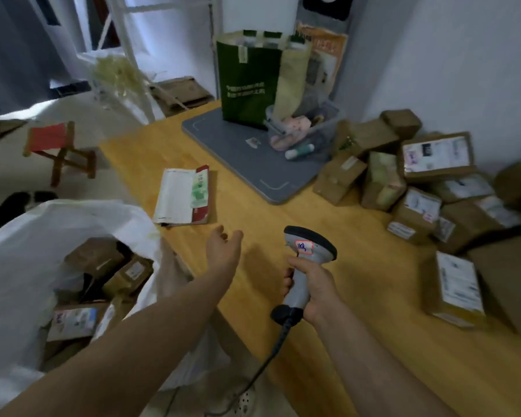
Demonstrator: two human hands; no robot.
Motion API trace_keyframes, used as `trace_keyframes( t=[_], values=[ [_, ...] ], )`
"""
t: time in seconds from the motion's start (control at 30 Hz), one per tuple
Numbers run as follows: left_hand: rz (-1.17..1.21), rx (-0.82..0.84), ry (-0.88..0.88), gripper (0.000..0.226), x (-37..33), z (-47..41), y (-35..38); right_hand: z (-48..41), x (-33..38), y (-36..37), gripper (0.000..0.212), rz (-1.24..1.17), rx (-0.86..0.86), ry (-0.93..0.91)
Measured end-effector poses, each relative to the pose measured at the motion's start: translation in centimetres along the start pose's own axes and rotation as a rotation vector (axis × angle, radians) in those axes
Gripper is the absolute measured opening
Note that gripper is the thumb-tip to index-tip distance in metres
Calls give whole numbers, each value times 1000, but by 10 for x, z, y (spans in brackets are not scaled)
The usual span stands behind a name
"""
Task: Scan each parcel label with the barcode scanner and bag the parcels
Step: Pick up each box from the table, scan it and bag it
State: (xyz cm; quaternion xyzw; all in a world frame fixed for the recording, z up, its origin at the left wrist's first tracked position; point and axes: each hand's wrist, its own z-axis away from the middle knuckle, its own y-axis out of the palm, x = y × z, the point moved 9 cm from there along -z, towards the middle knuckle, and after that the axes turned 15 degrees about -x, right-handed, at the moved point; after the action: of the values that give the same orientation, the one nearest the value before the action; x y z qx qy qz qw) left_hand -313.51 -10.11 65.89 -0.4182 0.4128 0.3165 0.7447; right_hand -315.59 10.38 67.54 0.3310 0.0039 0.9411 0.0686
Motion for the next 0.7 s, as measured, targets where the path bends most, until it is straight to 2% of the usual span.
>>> trace_keyframes(
  t=[0.13, 0.23, 0.4, 0.47, 0.57, 0.7],
  values=[
    [-240, 361, 439, 52, -40, 80, 109, -16, 25, -87, 13, -204, -215, -50],
    [-420, 652, 757, 50, -44, 154, 184, -17, 36, -155, 13, -356, -345, -81],
    [-652, 1043, 1238, 65, -26, 281, 272, -15, 35, -247, 13, -503, -468, -84],
    [-719, 1118, 1404, 76, -18, 320, 296, -14, 29, -273, 9, -551, -489, -71],
    [-914, 1119, 1541, 88, -3, 352, 327, -14, 20, -305, 8, -602, -511, -67],
    [-1127, 1058, 1653, 84, 9, 365, 349, -14, 11, -333, 9, -623, -545, -60]
  ],
)
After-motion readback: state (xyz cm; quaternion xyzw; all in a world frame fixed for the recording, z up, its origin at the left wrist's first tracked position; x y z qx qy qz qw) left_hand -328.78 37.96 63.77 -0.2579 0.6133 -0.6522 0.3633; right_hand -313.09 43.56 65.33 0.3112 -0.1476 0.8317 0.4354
